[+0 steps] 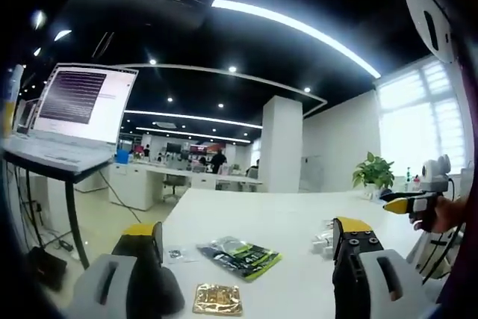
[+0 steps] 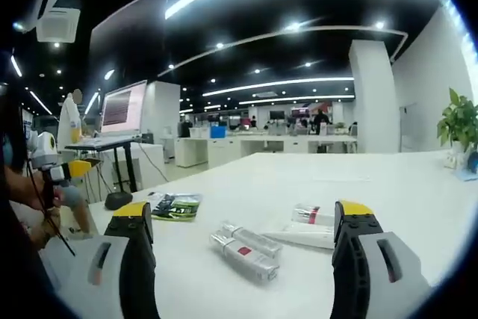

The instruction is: Arrange the skincare products in the storage area until every visible bottle or jar stands upright without overlapping.

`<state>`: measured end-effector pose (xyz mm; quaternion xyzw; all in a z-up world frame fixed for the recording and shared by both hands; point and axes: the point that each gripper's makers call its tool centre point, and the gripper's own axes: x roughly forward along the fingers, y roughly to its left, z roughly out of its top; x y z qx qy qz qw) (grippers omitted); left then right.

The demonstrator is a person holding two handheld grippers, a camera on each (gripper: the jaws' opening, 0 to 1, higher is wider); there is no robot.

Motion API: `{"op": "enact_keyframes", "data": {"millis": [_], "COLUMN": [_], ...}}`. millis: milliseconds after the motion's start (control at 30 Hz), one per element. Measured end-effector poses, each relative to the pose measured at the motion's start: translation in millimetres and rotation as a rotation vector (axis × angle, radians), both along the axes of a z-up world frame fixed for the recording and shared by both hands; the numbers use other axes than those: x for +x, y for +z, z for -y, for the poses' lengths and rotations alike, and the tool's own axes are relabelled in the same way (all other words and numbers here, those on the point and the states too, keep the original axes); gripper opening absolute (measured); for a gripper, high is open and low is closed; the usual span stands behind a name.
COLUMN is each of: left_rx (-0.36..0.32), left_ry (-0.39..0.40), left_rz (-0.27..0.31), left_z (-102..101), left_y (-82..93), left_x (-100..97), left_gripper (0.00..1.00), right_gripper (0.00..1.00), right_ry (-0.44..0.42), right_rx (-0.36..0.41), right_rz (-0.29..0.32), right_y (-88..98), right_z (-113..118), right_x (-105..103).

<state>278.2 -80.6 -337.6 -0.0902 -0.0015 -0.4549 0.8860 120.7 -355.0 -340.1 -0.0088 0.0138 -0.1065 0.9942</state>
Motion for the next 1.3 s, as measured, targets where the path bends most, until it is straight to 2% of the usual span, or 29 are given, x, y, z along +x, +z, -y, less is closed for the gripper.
{"op": "enact_keyframes", "data": {"millis": [167, 733, 967, 1167, 1300], "left_rx": [-0.007, 0.000, 0.038, 0.041, 0.033], "left_ry": [0.016, 0.015, 0.012, 0.028, 0.044], "left_rz": [-0.012, 0.005, 0.033, 0.020, 0.030], "left_z": [-4.1, -4.7, -2.9, -5.8, -7.9], "left_y": [-1.9, -1.7, -3.8, -7.0, -4.3], "left_x": [3.0, 4.4, -0.1, 1.6, 6.1], "left_gripper": [0.97, 0.97, 0.97, 0.97, 0.97], "right_gripper": [1.00, 1.00, 1.00, 1.00, 1.00], "right_ry": [0.009, 0.018, 0.031, 0.043, 0.064], "right_rx": [-0.006, 0.004, 0.008, 0.003, 0.009], "right_rz": [0.000, -0.013, -0.025, -0.027, -0.050], "right_y": [1.0, -2.1, -5.6, -6.5, -12.0], "right_z": [-1.9, -0.9, -0.6, -1.0, -1.2], "right_x": [2.7, 3.6, 5.8, 9.0, 13.2]}}
